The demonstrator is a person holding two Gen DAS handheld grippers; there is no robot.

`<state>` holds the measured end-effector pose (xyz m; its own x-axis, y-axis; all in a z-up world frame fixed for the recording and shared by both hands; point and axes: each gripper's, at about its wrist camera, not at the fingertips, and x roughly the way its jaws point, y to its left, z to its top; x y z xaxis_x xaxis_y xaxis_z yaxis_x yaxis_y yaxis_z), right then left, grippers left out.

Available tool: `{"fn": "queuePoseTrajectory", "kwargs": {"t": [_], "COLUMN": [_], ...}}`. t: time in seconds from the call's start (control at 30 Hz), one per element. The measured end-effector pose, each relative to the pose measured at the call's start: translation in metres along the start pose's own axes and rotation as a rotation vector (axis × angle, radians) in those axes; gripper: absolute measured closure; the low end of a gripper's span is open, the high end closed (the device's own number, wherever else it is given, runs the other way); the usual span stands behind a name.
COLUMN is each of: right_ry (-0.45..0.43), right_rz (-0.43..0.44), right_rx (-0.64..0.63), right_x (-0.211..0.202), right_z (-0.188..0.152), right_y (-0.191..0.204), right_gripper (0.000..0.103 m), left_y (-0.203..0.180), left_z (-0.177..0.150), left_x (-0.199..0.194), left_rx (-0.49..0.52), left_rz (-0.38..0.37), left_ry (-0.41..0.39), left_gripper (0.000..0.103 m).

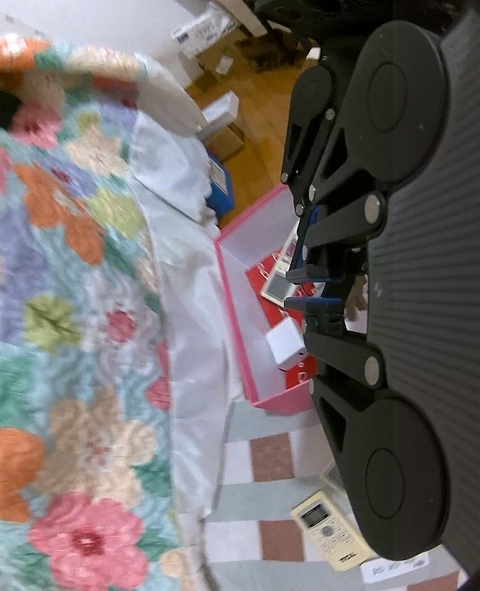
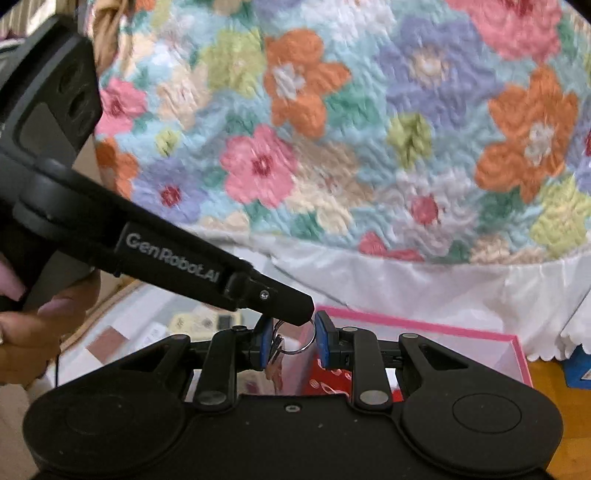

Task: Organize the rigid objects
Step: 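Carry the keys into the pink box and open the left gripper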

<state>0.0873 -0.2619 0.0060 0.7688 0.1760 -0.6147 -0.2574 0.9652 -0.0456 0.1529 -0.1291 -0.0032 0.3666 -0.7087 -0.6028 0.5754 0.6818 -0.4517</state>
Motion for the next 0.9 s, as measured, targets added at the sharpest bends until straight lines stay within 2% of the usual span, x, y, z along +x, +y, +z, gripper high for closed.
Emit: {"fn": "queuePoseTrajectory", "kwargs": {"t": [0.13, 0.23, 0.4, 0.43, 0.57, 0.6, 0.67, 0.77, 0.9], "right_ry": [0.052, 0.089, 0.143, 0.145, 0.131, 0.125, 0.122, 0.135, 0.138], "right_rz": [-0.013, 0.01, 0.032, 0.017, -0.005, 0.0, 0.007, 0.035, 0.131], "right_rx": [0.024, 0.073, 0.108, 0.114, 0.186, 0.192, 0.185, 0.158, 0.138], "right_x": [0.029, 0.053, 0.076, 0.075, 0.056, 0.05, 0.035, 0.015, -0.009], "right_z": [-0.012, -0.021, -0.031, -0.031, -0.031, -0.029, -0.029, -0.026, -0.019], "right_y": [-0.017, -0.03, -0.037, -0.037, -0.041, -0.04, -0.034, -0.019, 0.009], "right_gripper": [0.074, 0.079, 0.079, 0.079, 0.075, 0.074, 0.066, 0.062, 0.057], "left_y": [0.004, 0.012, 0.023, 0.025, 0.031, 0.031, 0.031, 0.03, 0.036], "left_z": [-0.004, -0.008, -0.01, -0.009, -0.002, 0.001, 0.004, 0.005, 0.0], "left_x": [0.037, 0.061, 0.082, 0.08, 0.057, 0.049, 0.032, 0.007, -0.026], "left_rx": [0.008, -0.018, -0.026, -0.029, -0.034, -0.031, -0.013, 0.033, 0.079], "left_rz": [0.024, 0.016, 0.07, 0.072, 0.084, 0.087, 0.1, 0.15, 0.21], "left_ry": [0.036, 0.059, 0.103, 0.104, 0.114, 0.119, 0.136, 0.169, 0.207], "left_gripper": [0.096, 0.1, 0.096, 0.095, 0.072, 0.071, 0.069, 0.064, 0.06]}}
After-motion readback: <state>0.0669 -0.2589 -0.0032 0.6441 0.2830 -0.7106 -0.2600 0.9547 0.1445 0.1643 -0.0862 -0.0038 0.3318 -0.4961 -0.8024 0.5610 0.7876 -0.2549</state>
